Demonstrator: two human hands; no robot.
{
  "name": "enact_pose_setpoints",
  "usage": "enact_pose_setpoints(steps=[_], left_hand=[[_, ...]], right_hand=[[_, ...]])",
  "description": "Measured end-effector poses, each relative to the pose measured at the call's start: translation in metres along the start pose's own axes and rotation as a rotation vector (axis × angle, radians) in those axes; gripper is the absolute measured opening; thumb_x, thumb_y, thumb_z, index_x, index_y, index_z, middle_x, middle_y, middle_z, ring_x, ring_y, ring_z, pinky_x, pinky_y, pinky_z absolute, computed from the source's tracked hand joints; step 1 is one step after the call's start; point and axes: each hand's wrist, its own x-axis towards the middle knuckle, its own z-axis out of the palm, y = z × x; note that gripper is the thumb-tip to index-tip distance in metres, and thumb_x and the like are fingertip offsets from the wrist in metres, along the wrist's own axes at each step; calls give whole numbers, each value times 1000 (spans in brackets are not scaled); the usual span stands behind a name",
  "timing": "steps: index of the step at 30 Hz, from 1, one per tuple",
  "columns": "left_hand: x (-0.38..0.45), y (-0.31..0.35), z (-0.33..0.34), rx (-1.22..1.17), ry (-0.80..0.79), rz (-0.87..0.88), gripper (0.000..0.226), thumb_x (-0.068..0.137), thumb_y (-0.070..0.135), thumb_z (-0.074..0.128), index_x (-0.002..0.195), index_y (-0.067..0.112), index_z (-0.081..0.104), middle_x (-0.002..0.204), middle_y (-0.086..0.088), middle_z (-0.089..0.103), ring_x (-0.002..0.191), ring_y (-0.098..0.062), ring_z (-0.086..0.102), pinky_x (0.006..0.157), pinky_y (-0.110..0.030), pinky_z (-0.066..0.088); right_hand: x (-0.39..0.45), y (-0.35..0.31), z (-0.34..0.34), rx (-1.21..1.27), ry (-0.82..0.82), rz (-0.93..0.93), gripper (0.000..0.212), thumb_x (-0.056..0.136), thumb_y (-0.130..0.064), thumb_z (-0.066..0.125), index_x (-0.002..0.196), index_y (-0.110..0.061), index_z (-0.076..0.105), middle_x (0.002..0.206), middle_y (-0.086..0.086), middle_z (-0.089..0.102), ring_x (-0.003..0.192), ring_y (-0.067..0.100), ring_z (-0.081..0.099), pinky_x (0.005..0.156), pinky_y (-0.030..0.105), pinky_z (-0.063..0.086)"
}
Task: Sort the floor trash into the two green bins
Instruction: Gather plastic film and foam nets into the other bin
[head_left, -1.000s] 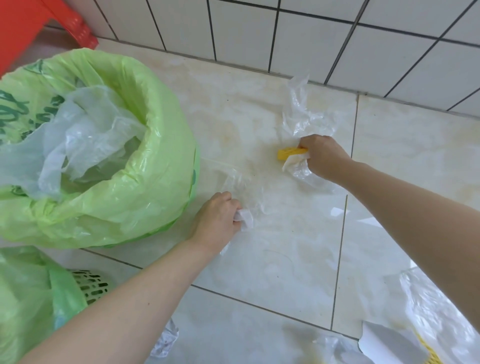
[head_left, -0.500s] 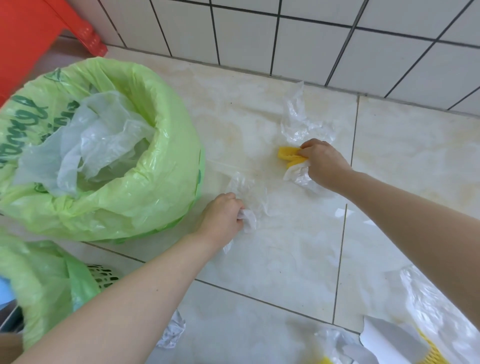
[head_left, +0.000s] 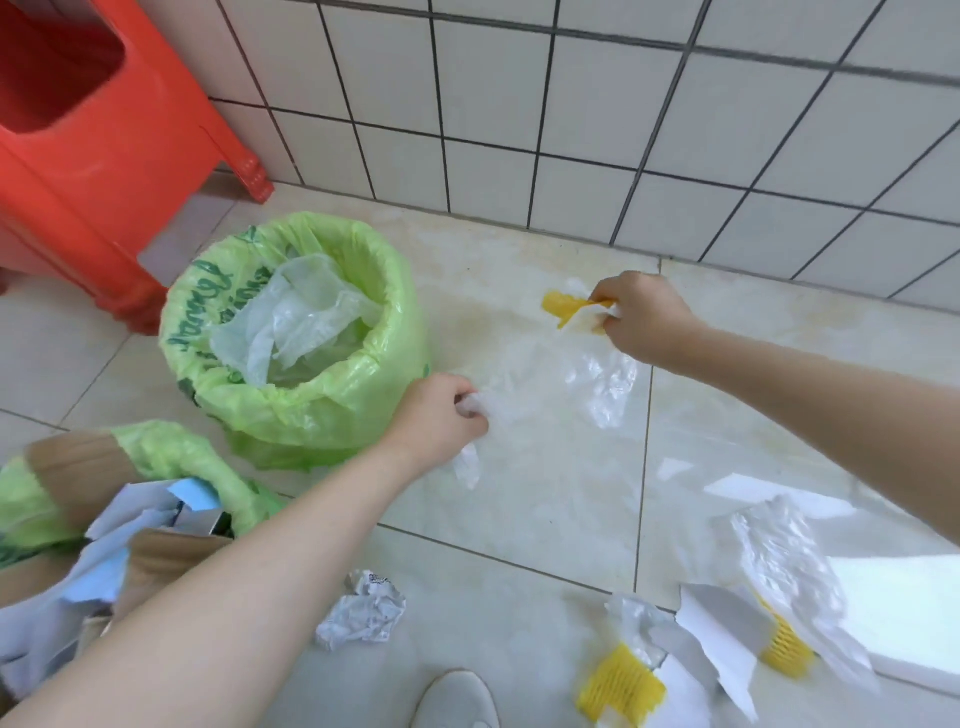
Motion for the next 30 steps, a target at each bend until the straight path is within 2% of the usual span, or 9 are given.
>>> enact_pose_setpoints(steps=[6,13,16,18,20,22,24,26,30], left_hand=[[-24,44,-76,-43,137,5,12,73,11,64,73,-1,61,61,-4,45,61,-20,39,51,-27,31],[-54,30,-173,52,267,-63,11,72,12,62,68,3,58,61,-5,45,59,-22,39,47,-26,27],[-65,8,-208,101,321,-106,11,72,13,62,75,3,63,62,-4,48,59,-21,41,49,-27,31],[-70,-5,-224,111,348,-149,9,72,15,62,69,6,61,58,0,46,56,-20,40,50,-28,31],[-69,-15,-235,102,373,-194,17,73,15,62,60,11,53,56,1,42,55,-19,38,51,-29,30],[-64,-22,-240,57,400,-215,28,74,16,61,53,17,42,55,2,37,55,-20,34,50,-29,27],[-54,-25,-241,14,417,-232,34,74,15,58,50,20,35,54,3,33,54,-20,31,48,-29,24],[-42,-27,-238,3,413,-232,33,75,15,58,51,20,34,56,3,33,54,-19,30,48,-28,24],[-19,-32,-216,41,322,-222,13,76,16,63,72,16,50,67,-4,44,60,-20,38,54,-27,29]], right_hand=[[-2,-83,-68,65,33,16,22,84,-3,48,90,-16,64,74,0,50,77,25,47,47,20,31],[-6,-178,-94,255,-42,-1,15,77,-8,56,88,2,60,71,5,48,66,22,40,46,21,28],[-7,-206,-84,457,-128,28,26,67,-9,60,90,4,61,72,6,52,64,21,49,54,22,41],[-3,-220,-72,689,-194,37,45,57,-7,54,97,13,59,77,12,55,69,24,58,67,37,54],[1,-232,-58,927,-235,71,29,60,-1,51,86,9,59,75,15,53,69,28,58,74,46,55],[7,-243,-49,1080,-241,128,11,70,6,48,74,0,56,67,12,50,62,26,53,64,36,51],[17,-245,-37,1182,-241,182,18,77,10,44,70,-3,54,65,11,49,59,25,52,60,34,50],[28,-243,-22,1139,-210,222,15,76,9,44,75,-1,54,65,12,51,59,27,53,59,36,50],[43,-230,9,444,-131,95,10,75,1,49,81,-5,54,75,11,55,69,27,53,53,24,42]])
